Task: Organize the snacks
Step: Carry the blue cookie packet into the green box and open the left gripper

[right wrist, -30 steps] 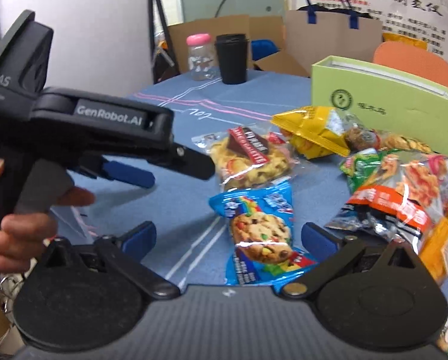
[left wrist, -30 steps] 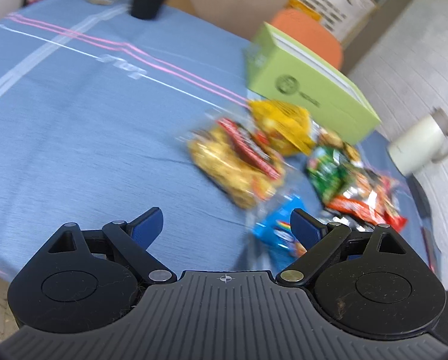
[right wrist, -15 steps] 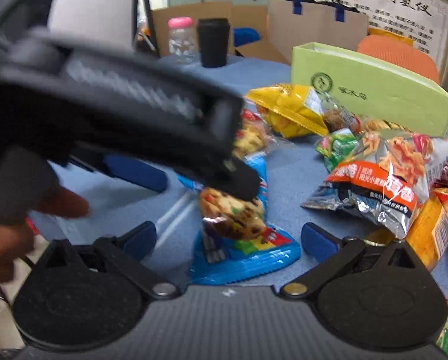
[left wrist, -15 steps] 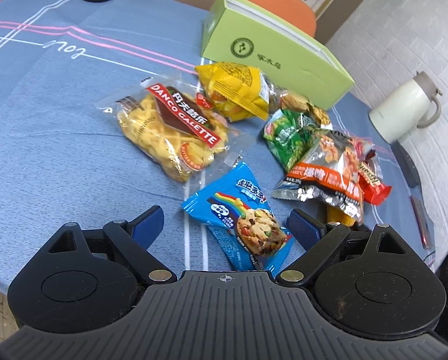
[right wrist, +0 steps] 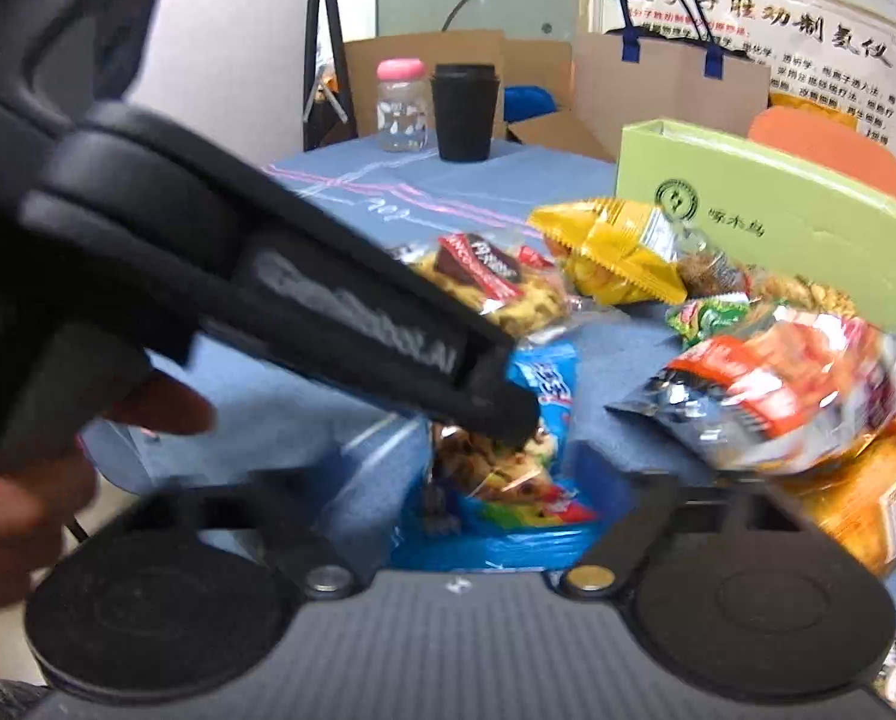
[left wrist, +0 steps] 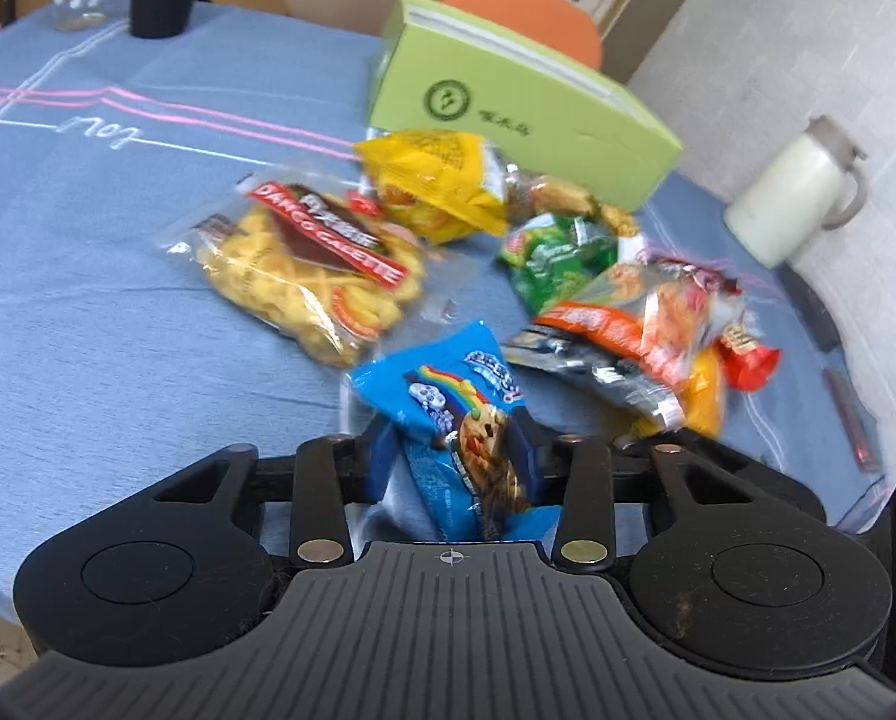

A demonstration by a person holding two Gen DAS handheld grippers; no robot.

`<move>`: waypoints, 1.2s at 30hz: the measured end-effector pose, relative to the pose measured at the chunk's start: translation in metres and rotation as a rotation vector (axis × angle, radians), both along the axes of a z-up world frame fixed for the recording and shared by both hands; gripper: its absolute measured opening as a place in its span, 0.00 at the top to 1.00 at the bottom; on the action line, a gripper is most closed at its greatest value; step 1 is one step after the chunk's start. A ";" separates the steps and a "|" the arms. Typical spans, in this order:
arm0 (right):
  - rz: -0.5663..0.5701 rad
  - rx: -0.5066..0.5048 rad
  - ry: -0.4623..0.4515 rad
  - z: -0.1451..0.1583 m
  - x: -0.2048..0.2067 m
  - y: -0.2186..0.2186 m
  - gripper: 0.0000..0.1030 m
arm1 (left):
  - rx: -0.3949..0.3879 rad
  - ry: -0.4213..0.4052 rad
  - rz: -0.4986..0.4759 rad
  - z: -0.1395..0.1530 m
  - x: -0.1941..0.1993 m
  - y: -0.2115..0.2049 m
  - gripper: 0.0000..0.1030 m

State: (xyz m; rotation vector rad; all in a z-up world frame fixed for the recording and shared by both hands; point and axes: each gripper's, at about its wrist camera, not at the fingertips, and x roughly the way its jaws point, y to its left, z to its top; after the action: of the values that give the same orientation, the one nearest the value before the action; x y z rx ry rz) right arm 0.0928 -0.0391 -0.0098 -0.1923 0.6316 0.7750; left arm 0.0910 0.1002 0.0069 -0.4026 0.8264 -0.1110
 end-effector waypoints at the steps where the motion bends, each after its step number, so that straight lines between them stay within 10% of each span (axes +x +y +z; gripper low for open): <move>1: -0.003 0.017 0.016 0.001 0.002 -0.004 0.38 | 0.015 -0.011 -0.011 0.002 -0.001 -0.002 0.85; 13: 0.007 0.199 -0.028 0.054 0.005 -0.013 0.38 | -0.005 -0.148 -0.007 0.061 -0.008 0.008 0.86; 24: -0.056 0.146 -0.058 0.101 0.196 0.005 0.38 | 0.022 -0.229 -0.049 0.111 0.184 0.010 0.86; 33: -0.063 0.093 0.074 0.077 0.329 0.028 0.39 | 0.027 -0.133 -0.038 0.075 0.322 0.052 0.88; 36: -0.087 0.098 0.088 0.067 0.337 0.025 0.32 | 0.041 -0.104 -0.025 0.063 0.338 0.062 0.71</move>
State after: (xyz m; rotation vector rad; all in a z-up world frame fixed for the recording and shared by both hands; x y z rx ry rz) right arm 0.4301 -0.0139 0.0577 -0.0411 0.6793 0.7312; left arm 0.4290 0.1622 0.0700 -0.3446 0.7300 -0.1372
